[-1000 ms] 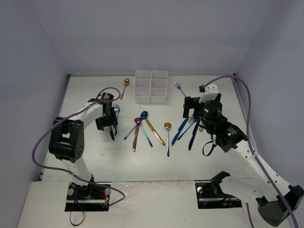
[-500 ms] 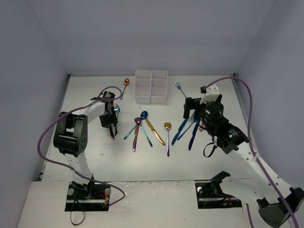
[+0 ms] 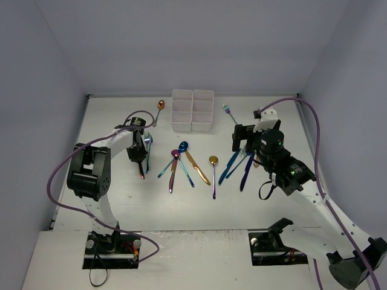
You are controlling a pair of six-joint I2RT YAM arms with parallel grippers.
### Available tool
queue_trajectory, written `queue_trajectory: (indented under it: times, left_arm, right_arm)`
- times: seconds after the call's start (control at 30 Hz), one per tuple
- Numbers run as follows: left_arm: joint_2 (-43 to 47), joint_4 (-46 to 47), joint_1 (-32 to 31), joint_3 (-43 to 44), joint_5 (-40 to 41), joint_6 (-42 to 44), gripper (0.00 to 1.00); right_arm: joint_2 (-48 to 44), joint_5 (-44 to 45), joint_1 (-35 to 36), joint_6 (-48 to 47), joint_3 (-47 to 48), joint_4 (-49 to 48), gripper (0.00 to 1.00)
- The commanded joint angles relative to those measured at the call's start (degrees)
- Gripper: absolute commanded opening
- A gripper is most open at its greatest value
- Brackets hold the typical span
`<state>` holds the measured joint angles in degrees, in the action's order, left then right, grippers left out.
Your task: Sort the eating utensils into containers
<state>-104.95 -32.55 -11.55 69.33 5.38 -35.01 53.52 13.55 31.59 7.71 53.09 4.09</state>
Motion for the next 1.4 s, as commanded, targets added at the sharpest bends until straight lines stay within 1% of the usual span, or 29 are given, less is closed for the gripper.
queue_trajectory:
  times: [0.0, 0.07, 0.2, 0.3, 0.43, 0.5, 0.6, 0.73, 0.83, 1.07, 1.13, 1.3, 1.37]
  left_arm:
    - [9.2, -3.6, 0.9, -0.3, 4.6, 2.2, 0.0]
    - [12.7, -3.3, 0.8, -0.2, 4.4, 4.9, 0.0]
    - [21.2, -2.1, 0.1, 1.4, 2.4, 11.5, 0.0]
    - [27.8, 0.2, -1.5, 2.6, -0.7, 16.6, 0.0]
    - [34.7, 5.7, -5.5, 3.0, -5.3, 22.5, 0.0]
    - [37.3, 8.1, -8.8, 2.7, -8.8, 24.3, 0.0]
    - [39.6, 10.2, -11.5, 2.9, -10.1, 25.9, 0.0]
    - [40.4, 11.1, -15.0, 3.5, -12.1, 26.4, 0.0]
    - [41.2, 12.2, -17.0, 3.3, -12.1, 26.6, 0.0]
    - [41.6, 14.1, -18.8, 3.3, -12.8, 26.1, 0.0]
    - [41.4, 14.6, -19.4, 3.2, -12.8, 26.2, 0.0]
    - [40.4, 15.0, -20.7, 3.1, -12.4, 26.4, 0.0]
    - [40.1, 15.4, -21.0, 3.0, -12.3, 26.6, 0.0]
  right_arm:
    - [3.6, -6.2, 0.2, 2.1, 5.3, -3.5, 1.0]
    - [6.7, -11.3, 0.2, 2.4, 7.5, -3.5, 1.0]
    - [13.1, -16.5, 0.3, 6.3, 12.5, -4.2, 1.0]
    - [17.6, -20.3, 0.7, 7.7, 16.9, -5.4, 1.0]
    - [23.2, -25.1, 1.9, 8.9, 22.6, -5.7, 1.0]
    - [26.0, -27.8, 3.0, 9.3, 25.5, -6.4, 1.0]
    - [29.8, -30.2, 4.2, 10.5, 29.2, -8.2, 1.0]
    - [33.0, -31.9, 5.5, 12.4, 32.0, -11.6, 0.92]
    - [35.2, -33.4, 6.4, 13.8, 33.2, -13.9, 0.84]
    - [37.2, -33.7, 8.6, 15.2, 33.8, -16.7, 0.76]
    - [37.9, -34.0, 9.0, 15.8, 33.9, -17.7, 0.73]
    - [38.9, -34.3, 9.5, 16.2, 33.5, -19.0, 0.56]
    - [39.1, -34.4, 9.6, 16.4, 33.2, -19.4, 0.51]
